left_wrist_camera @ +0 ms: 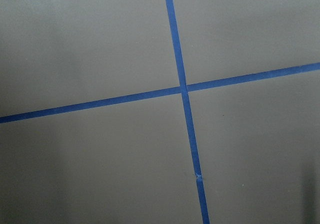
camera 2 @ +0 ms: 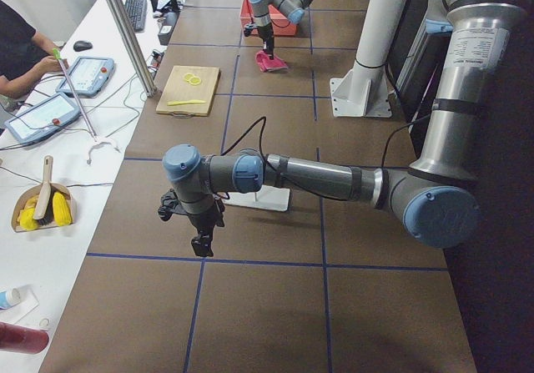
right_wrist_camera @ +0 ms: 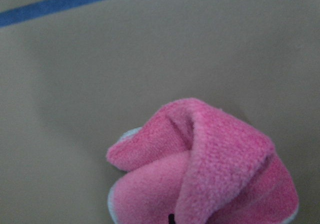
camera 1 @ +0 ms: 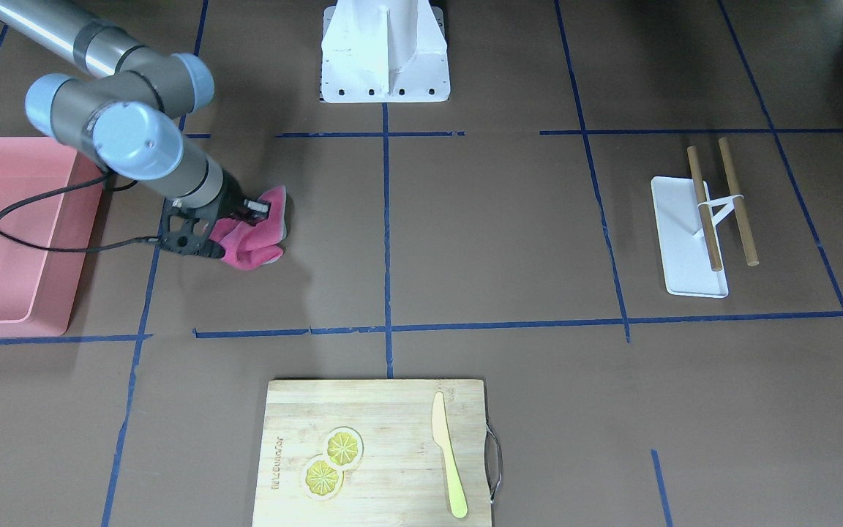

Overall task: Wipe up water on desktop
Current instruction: 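Wipe the table surface with the cloth held in the right gripper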

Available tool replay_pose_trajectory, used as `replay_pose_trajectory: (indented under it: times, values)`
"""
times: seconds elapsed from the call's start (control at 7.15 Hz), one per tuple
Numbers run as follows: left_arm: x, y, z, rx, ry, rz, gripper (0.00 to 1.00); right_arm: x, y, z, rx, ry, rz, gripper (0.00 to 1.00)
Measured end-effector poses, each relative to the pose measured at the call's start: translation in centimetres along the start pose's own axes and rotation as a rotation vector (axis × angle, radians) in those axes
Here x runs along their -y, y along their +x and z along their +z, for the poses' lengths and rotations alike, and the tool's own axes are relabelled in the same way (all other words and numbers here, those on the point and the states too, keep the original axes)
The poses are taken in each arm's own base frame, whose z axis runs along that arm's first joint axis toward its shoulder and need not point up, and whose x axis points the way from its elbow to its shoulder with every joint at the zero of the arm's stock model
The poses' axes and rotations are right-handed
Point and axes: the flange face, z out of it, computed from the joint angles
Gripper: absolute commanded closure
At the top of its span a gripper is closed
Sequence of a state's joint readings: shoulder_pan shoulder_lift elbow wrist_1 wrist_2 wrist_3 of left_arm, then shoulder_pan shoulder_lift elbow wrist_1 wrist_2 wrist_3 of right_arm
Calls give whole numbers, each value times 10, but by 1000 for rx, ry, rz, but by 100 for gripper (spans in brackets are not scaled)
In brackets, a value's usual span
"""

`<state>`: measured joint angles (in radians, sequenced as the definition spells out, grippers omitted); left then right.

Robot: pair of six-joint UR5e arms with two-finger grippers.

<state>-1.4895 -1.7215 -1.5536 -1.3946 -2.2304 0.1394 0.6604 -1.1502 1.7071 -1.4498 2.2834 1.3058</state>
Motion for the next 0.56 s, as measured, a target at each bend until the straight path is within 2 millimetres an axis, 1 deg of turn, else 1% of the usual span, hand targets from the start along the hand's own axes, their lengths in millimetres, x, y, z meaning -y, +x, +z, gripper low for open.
replay_pose_trajectory:
  times: [0.14,0.28,0.42,0.56]
  values:
    - [2,0,-1,0,1,1,0,-23,-10,3,9,-18,7,96]
    - [3,0,-1,0,1,1,0,-38,-17,4,19,-29,8,97]
    - [3,0,0,0,1,2,0,-42,-20,-7,36,-21,8,97]
    - [3,-1,0,0,0,2,0,-36,-19,-28,63,8,15,97]
